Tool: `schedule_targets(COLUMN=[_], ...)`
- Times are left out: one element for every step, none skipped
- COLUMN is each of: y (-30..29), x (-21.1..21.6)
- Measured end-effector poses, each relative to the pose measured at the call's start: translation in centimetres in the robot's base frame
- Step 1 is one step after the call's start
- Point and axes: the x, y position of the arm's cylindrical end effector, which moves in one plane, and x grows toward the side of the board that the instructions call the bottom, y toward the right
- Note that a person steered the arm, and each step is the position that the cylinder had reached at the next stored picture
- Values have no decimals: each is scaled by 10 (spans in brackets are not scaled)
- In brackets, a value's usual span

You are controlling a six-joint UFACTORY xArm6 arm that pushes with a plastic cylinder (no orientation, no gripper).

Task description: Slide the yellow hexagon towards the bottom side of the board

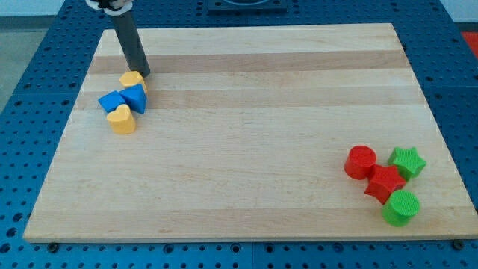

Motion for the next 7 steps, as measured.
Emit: schedule_targets(y=[-34,-67,-79,-73,-28,12,15], x=[-14,10,29,41,43,43,46])
